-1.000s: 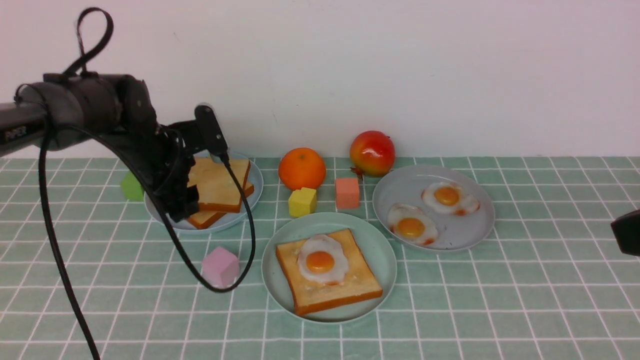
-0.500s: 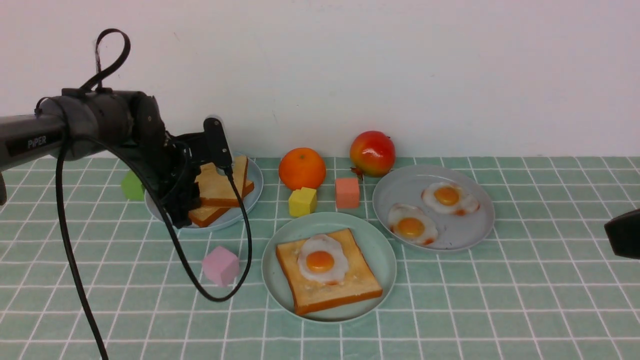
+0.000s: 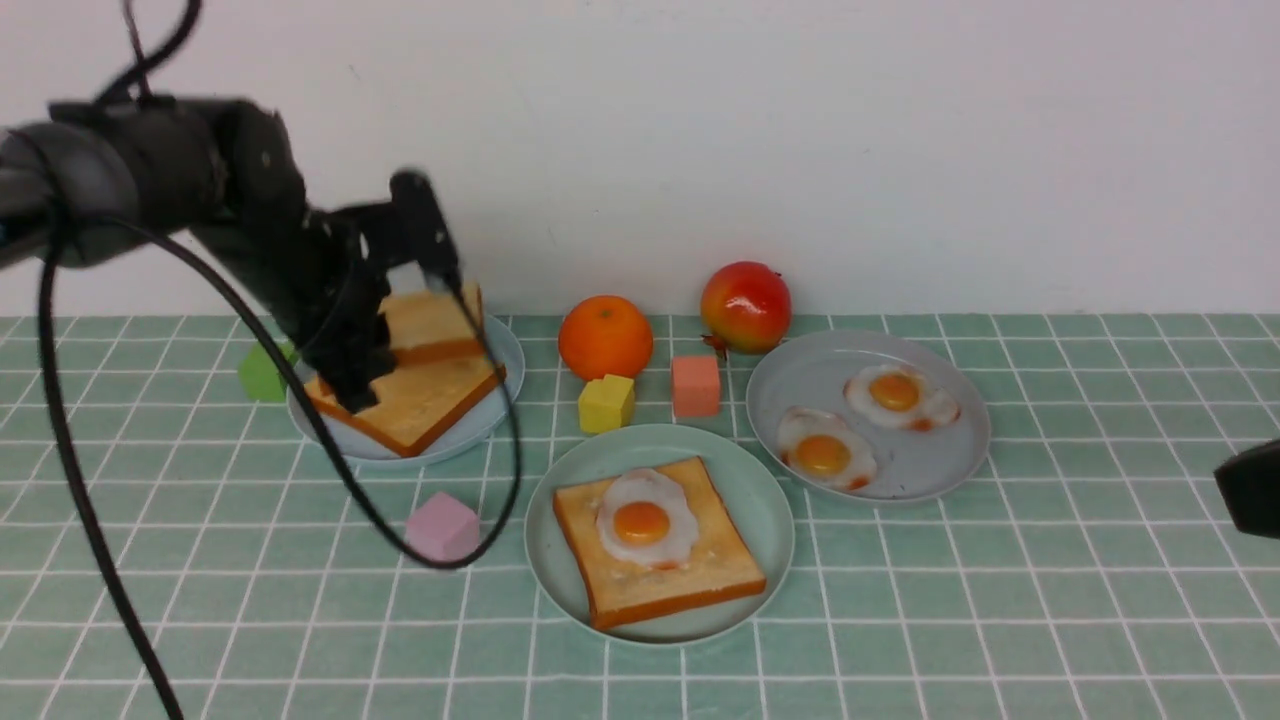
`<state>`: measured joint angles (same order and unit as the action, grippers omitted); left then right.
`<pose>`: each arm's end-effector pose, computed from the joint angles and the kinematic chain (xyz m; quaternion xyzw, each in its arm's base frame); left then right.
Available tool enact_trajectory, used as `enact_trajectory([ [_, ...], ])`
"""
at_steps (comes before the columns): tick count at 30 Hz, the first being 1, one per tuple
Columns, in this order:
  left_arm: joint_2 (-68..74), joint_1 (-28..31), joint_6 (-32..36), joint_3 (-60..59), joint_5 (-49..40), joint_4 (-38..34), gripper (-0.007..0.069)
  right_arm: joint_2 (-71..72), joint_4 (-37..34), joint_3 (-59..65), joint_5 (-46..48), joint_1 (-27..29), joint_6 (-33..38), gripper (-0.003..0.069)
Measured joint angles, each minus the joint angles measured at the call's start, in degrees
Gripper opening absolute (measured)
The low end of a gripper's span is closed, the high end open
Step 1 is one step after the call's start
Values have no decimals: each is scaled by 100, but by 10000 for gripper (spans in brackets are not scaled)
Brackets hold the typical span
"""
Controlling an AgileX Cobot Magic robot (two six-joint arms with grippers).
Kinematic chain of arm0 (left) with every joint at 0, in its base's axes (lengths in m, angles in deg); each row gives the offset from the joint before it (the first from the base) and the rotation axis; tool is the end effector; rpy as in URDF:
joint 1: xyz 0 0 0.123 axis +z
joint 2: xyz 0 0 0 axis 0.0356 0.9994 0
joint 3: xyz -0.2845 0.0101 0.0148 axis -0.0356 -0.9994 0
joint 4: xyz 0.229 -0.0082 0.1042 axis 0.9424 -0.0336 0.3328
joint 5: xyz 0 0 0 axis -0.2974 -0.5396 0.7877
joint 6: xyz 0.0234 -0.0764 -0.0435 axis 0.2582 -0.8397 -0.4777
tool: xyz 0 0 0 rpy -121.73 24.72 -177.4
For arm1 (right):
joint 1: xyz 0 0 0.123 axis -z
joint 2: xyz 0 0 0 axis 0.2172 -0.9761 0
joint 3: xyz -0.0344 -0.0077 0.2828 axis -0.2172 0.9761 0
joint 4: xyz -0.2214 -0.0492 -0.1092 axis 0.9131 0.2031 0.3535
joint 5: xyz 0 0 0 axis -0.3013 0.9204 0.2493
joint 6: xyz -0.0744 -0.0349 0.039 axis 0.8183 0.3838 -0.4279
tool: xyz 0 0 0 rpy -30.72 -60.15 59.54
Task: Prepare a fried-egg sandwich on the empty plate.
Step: Use the left arm to place a slice of bread on the fried egg in the middle
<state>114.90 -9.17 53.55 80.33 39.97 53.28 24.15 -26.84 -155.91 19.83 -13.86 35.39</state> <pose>0.4194 -0.0870 0.2531 0.5180 0.8114 0.0787 0.2592 0.1185 0.0774 0.4114 -0.2336 0.8949 0.1715 0.3394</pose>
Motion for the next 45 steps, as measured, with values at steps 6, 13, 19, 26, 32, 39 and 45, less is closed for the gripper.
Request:
enact_trajectory([
  [6,-1046,-1348,-1700,-1010,57,337,81,398,345,0,131,0,-3,43],
  [13,-822,-2887,-4030,-1527,297,1645,80,991,453,0,192,0,-3,43],
  [19,-449,-3349,-5084,-1557,452,2781,80,1228,453,0,254,0,-3,43],
  [26,-399,-3601,-5161,-1557,498,2807,78,1255,354,132,254,0,-3,48],
  [32,-275,-3601,-5153,-1557,459,2770,76,1255,260,350,249,0,-3,53],
  [39,-261,-3601,-5153,-1557,496,2647,70,1255,150,479,237,0,-3,59],
  [45,-261,-3601,-5153,-1557,546,2659,105,1255,57,479,237,0,-3,59],
])
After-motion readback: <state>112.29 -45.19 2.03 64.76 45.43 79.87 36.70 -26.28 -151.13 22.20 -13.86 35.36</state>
